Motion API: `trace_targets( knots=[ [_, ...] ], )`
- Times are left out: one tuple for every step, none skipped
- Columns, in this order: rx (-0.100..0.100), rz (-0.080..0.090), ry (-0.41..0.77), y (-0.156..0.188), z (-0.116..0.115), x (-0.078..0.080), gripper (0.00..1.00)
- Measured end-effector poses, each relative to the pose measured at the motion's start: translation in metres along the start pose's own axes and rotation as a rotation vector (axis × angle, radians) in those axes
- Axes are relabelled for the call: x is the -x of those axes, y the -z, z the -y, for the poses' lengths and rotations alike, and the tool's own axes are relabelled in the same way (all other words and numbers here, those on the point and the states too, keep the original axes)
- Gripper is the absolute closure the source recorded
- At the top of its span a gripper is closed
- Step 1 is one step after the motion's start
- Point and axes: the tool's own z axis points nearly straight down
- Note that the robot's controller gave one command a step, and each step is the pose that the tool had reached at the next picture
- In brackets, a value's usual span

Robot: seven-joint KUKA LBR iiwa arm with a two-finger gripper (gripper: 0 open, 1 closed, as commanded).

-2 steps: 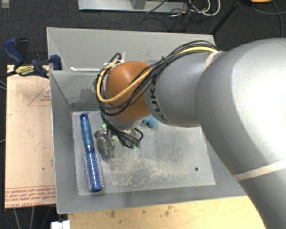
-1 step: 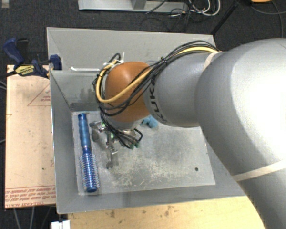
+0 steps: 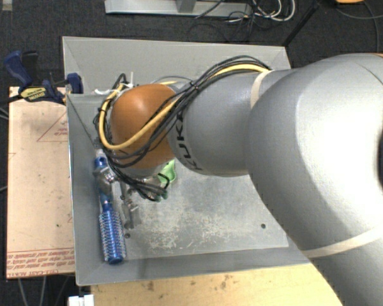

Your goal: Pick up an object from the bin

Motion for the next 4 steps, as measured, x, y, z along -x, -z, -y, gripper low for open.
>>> trace_targets(
  knots=[
    [0.004,-0.006,-0.085,0.0,-0.014,-0.021,0.0],
    [0.004,-0.006,0.089,0.001,-0.034,-0.06,0.0],
    [0.005,-0.007,0.088,0.0,-0.034,-0.061,1.0],
    [0.003,0.003,0.081,0.128,-0.035,-0.049,1.0]
  ],
)
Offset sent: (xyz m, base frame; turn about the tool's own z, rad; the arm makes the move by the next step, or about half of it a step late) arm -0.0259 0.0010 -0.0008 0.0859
